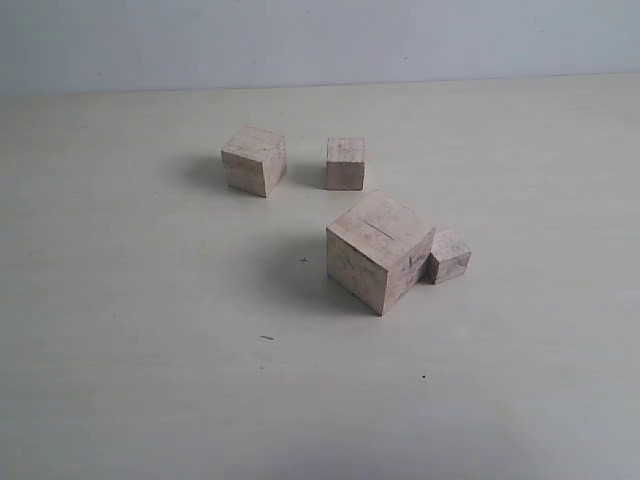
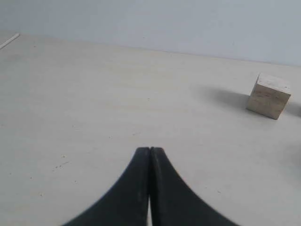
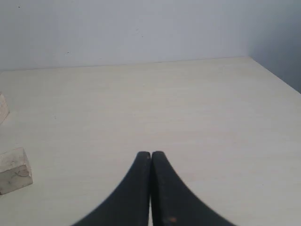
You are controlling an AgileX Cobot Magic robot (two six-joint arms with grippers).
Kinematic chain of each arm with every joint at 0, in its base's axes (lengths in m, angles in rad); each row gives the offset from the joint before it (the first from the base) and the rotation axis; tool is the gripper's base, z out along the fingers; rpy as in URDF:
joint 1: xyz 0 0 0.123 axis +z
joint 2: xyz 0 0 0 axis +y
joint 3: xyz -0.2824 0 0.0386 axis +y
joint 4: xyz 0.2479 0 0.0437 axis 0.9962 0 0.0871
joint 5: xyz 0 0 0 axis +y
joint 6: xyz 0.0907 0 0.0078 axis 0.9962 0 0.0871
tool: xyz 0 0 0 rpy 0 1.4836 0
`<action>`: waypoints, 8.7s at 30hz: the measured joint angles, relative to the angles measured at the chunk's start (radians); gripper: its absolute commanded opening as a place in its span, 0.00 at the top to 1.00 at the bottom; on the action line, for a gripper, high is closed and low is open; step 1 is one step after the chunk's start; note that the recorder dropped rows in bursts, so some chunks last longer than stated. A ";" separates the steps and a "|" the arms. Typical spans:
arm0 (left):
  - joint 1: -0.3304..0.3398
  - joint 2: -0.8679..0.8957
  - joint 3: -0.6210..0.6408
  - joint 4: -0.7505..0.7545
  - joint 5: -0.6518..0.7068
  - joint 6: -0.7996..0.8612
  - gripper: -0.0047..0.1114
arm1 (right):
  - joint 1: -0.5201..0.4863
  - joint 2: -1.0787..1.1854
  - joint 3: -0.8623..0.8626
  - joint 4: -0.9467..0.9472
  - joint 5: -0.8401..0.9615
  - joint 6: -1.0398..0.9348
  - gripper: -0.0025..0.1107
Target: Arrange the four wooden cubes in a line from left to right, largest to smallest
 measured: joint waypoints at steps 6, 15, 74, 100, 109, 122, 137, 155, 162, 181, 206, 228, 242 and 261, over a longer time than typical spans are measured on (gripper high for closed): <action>0.000 0.000 0.000 0.000 0.000 0.000 0.96 | 0.000 0.000 0.000 0.000 0.000 0.000 0.98; 0.000 0.000 0.000 0.000 0.000 0.000 0.96 | 0.000 0.000 0.000 0.000 0.000 0.000 0.98; 0.000 0.000 0.000 0.000 0.000 0.000 0.96 | 0.327 1.056 -1.005 0.412 0.419 -0.263 0.98; 0.000 0.000 0.000 0.000 0.000 0.000 0.96 | 0.532 1.439 -1.064 0.485 0.395 -0.382 0.71; 0.000 0.000 0.000 0.000 0.000 0.000 0.96 | 0.678 1.619 -1.128 0.254 0.378 -0.437 0.05; 0.000 0.000 0.000 0.000 0.000 0.000 0.96 | 0.680 1.743 -1.139 0.187 0.296 -0.399 0.05; 0.000 0.000 0.000 0.000 0.000 0.000 0.96 | 0.680 1.879 -1.139 0.097 0.259 -0.294 0.06; 0.000 0.000 0.000 0.000 0.000 0.000 0.96 | 0.680 1.917 -1.523 0.094 0.565 -0.365 0.98; 0.000 0.000 0.000 -0.002 0.000 0.000 0.96 | 0.680 1.942 -1.681 0.211 0.569 -0.740 0.98; 0.000 0.000 0.000 -0.002 0.000 0.000 0.96 | 0.866 2.298 -1.875 0.144 0.692 -0.983 0.98; 0.000 0.000 0.000 -0.002 0.000 0.000 0.96 | 0.866 2.323 -1.881 0.137 0.641 -0.856 0.77; 0.000 0.000 0.000 -0.002 0.000 0.000 0.96 | 0.866 2.272 -1.881 0.112 0.630 -0.848 0.05; 0.000 0.000 0.000 -0.002 0.000 0.000 0.96 | 0.862 2.124 -1.881 -0.254 0.488 -0.423 0.05; 0.000 0.000 0.000 -0.002 0.000 0.000 0.96 | 0.647 2.160 -1.881 -0.087 0.286 -0.267 0.05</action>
